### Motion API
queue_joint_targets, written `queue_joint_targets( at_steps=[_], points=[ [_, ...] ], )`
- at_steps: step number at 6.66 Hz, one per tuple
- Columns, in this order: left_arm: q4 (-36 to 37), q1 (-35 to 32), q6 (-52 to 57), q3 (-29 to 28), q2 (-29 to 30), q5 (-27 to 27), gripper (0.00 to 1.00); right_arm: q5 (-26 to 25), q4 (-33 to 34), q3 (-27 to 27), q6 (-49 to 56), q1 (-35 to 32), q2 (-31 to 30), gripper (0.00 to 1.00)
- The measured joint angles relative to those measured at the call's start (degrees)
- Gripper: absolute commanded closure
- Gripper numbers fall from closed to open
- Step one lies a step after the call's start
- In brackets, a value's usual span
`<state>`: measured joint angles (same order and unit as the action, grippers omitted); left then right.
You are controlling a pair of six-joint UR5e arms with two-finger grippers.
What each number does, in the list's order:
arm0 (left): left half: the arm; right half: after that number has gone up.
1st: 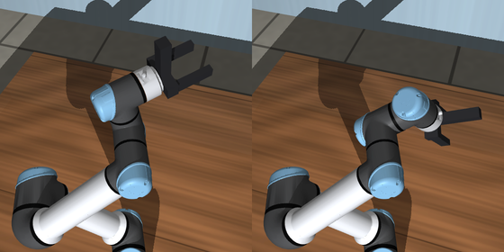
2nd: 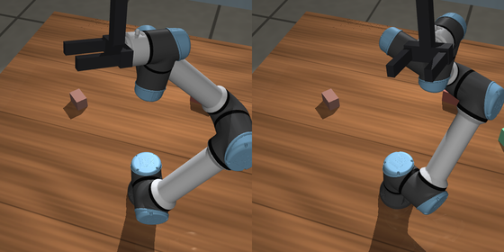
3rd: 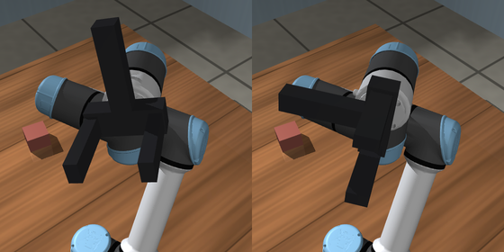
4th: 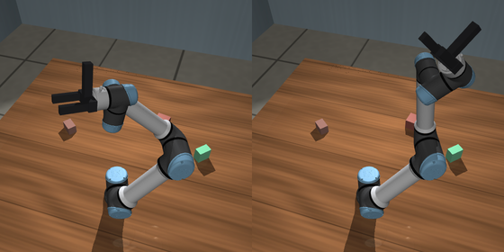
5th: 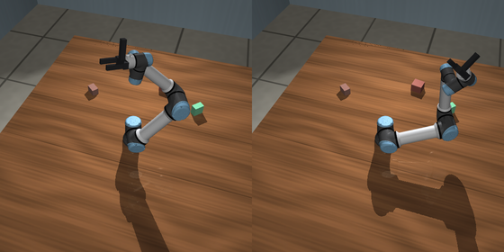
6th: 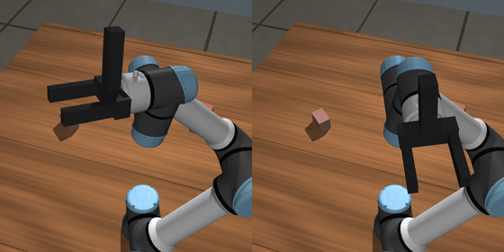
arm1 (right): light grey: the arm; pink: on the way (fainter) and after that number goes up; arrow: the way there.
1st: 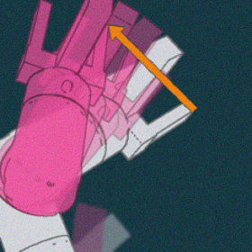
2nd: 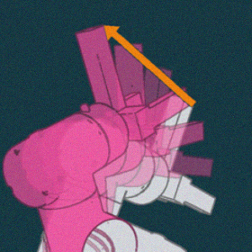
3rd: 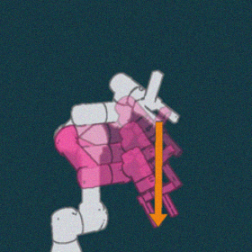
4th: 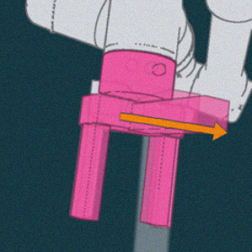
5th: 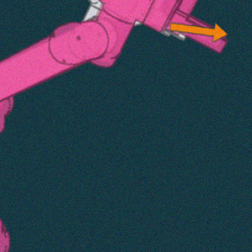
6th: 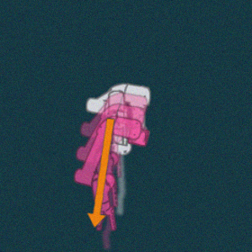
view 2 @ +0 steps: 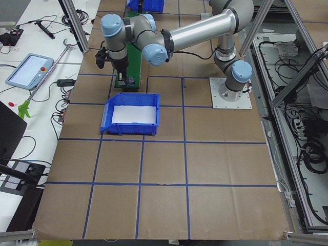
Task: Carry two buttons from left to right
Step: 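Carry the red button to the belt while the right gripper descends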
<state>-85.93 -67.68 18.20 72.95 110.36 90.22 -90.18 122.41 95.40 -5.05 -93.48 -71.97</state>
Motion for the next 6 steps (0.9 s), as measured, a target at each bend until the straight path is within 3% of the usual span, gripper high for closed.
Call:
queue_joint_targets(
  at_steps=[3,6],
  points=[
    [0.3,-10.33,-11.19,0.52,0.14,0.02,1.0,-0.05,0.29,0.02,0.01,-0.03,0.71,0.0],
    [0.49,-14.38,-14.87,1.82,0.38,-0.4,1.0,0.05,0.52,-0.2,-0.02,-0.02,1.04,0.0]
  ],
)
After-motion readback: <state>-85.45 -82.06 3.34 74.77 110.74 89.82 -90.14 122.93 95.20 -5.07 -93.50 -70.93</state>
